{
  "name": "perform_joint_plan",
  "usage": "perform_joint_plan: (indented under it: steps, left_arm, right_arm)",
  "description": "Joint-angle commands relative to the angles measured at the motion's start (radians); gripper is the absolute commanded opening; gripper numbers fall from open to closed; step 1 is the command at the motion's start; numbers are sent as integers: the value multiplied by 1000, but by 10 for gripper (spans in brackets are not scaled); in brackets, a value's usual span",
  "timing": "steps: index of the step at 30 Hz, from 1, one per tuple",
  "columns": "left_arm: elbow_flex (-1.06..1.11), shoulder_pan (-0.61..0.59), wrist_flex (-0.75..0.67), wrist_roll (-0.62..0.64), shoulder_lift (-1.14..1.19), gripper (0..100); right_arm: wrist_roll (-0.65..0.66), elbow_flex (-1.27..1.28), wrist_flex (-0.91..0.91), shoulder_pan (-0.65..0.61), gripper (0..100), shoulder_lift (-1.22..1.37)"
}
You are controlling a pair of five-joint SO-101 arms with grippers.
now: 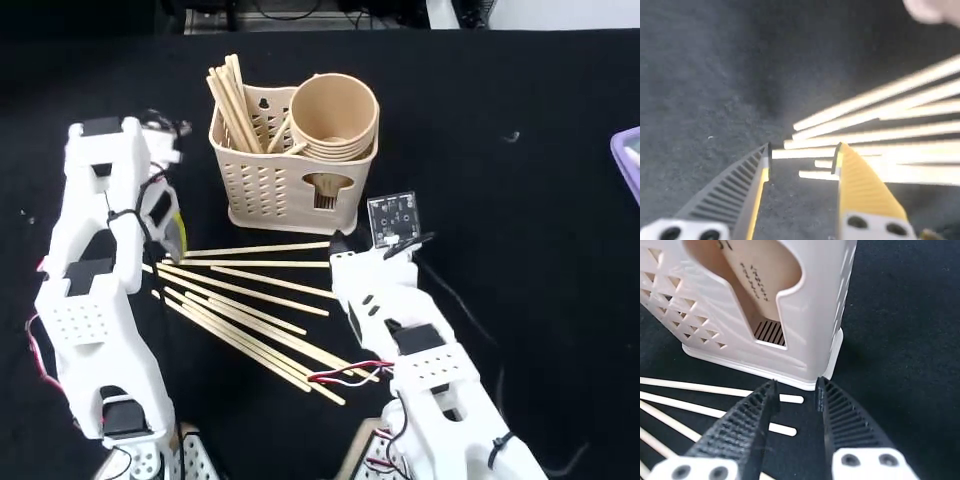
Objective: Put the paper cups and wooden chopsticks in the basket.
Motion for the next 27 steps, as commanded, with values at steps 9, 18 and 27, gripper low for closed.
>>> perform_joint_plan:
  steps: [9,18,27]
  left_arm:
    - [150,22,-258,-249,-74,205]
    - [147,71,-206,-330,-74,238]
    - [70,68,-84,-315,-72,238]
  right_arm:
    - [0,-19,-25,15,121,2]
    - [0,-22,-25,15,121,2]
    - [0,-24,-28,15,121,1]
